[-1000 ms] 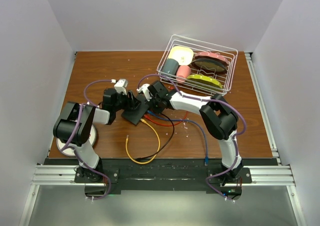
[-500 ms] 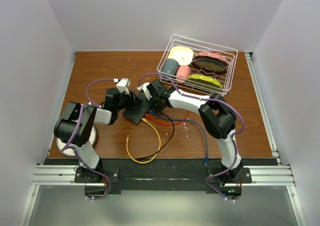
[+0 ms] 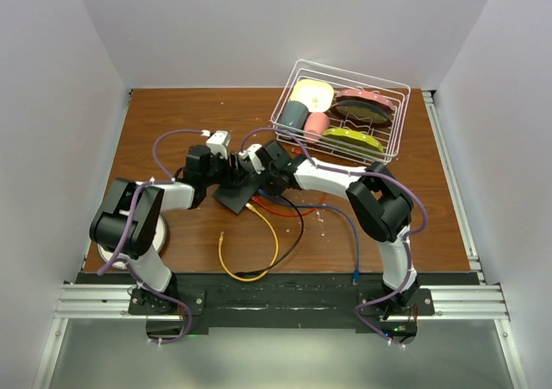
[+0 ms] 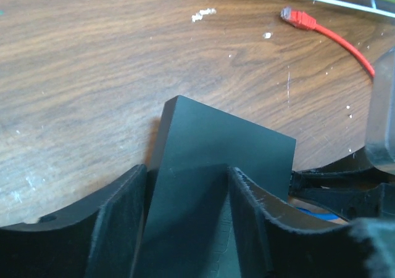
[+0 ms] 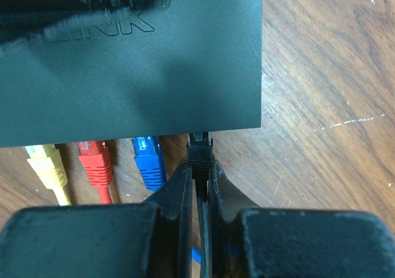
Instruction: Insert the plug into the switch port
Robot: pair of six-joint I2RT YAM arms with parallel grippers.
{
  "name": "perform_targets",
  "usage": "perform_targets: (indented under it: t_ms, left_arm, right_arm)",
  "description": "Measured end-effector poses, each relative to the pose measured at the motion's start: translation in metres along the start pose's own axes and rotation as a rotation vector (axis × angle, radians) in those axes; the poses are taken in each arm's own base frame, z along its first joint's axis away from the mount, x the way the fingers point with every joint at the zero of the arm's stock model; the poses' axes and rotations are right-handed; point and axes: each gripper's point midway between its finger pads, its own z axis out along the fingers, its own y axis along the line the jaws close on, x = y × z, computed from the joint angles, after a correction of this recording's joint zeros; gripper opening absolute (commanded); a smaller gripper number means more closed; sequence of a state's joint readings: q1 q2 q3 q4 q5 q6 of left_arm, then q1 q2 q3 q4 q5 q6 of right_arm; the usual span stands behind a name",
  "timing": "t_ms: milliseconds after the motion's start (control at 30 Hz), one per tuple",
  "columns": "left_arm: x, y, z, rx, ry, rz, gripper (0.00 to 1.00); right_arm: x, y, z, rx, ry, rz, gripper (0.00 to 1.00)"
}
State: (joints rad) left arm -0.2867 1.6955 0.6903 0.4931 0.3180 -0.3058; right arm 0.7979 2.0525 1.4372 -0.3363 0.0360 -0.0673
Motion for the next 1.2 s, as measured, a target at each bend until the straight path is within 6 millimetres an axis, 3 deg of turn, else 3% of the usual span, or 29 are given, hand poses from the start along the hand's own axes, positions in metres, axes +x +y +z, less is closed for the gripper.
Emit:
perform_targets:
  t_ms: [333, 500, 667, 900, 1000, 1200]
  left_arm:
    - [0.007, 0.007, -0.008, 0.01, 0.044, -0.094, 0.89]
    - [0.004, 0.002, -0.017, 0.027, 0.056, -0.151, 0.97]
    - [-0.02, 0.0, -0.031, 0.013, -0.007, -0.15, 1.0]
    - [-0.052, -0.001, -0.061, -0.037, -0.113, -0.153, 1.0]
    - [-0.064, -0.007, -0.072, -0.038, -0.148, -0.147, 1.0]
    - [-0.093, -0.022, -0.098, -0.032, -0.222, -0.117, 1.0]
  right_arm:
    - [-0.013, 0.008, 0.002, -0.002, -0.051, -0.014, 0.27]
    - [-0.039, 0.01, -0.002, 0.002, -0.13, -0.017, 0.45]
    - [-0.075, 0.003, -0.014, 0.053, -0.208, -0.014, 0.58]
    - [-0.088, -0.009, -0.024, 0.123, -0.246, 0.006, 0.8]
    - [-0.097, -0.012, -0.04, 0.139, -0.282, 0.019, 0.9]
    - [-0.134, -0.017, -0.105, 0.149, -0.438, 0.06, 0.99]
